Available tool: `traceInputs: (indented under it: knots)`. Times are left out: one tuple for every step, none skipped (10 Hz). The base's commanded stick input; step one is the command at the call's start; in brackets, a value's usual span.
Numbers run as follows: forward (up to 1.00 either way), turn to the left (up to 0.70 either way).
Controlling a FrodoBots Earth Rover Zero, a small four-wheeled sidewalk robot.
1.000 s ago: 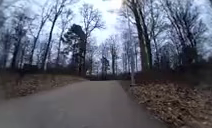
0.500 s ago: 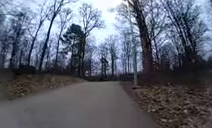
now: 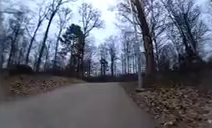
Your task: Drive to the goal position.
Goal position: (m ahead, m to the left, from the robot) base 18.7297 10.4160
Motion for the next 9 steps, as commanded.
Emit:
traceInputs:
  knots:
    - [1.0,0.0]
    - [1.0,0.0]
    - [1.0,0.0]
    - [1.0,0.0]
    - [1.0,0.0]
    - [1.0,0.0]
    - [1.0,0.0]
    - [1.0,0.0]
    - [1.0,0.0]
